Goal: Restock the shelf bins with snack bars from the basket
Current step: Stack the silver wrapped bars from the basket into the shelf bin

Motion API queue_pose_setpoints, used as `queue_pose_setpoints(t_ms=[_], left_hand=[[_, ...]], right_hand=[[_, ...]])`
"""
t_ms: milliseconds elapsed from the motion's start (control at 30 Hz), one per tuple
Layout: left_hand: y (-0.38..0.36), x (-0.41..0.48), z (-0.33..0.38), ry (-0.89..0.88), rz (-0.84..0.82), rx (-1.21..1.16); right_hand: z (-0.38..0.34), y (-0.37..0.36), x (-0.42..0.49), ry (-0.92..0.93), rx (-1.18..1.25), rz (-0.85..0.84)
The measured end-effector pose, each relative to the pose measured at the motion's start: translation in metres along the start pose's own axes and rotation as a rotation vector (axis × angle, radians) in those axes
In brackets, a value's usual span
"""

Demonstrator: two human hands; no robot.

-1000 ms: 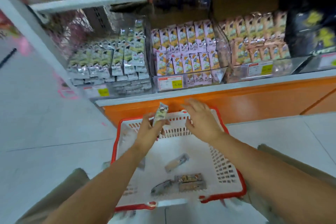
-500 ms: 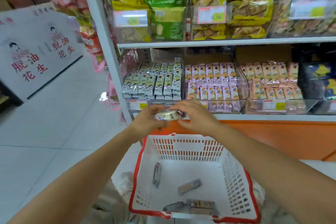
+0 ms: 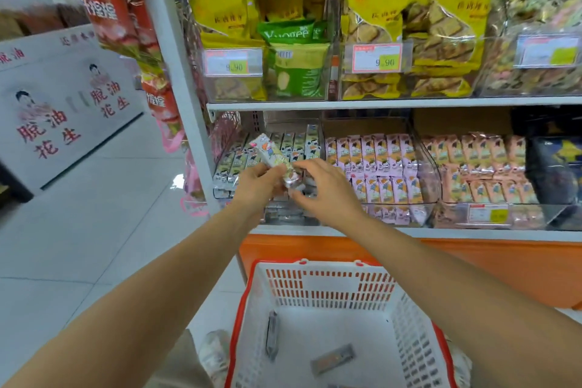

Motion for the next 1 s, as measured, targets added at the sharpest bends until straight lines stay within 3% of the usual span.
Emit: queue_pose_setpoints(t_ms=[200,433,867,1000], left_hand=[[-0.008,0.054,0.013,-0.014,0.06,0.446],[-0.027,0.079,0.015,-0.154,-0.015,0.917],[-0.031,0.075,-0.003,-0.278,0.021,0.989],[-0.025,0.043,-0.013,-0.609,0.171,0.799]], right_hand=[[0.046,-0.009,0.015,-0.047,-0.087,-0.034],[0.063,-0.026,0.021,-0.004,-0.111,-0.103],[0.066,-0.031,0.02,-0.002,-0.061,-0.138],[0.071,-0.024,0.003,0.0,-0.029,-0.038]])
Point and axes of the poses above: each hand's wrist, its own x-axis towards the middle knuckle, its own y-axis out of the back of the hand, z = x × y, the point moved 3 cm from there along x, towards the middle knuckle, and after that the axes turned 7 degrees about -x, right-handed, at the moved point
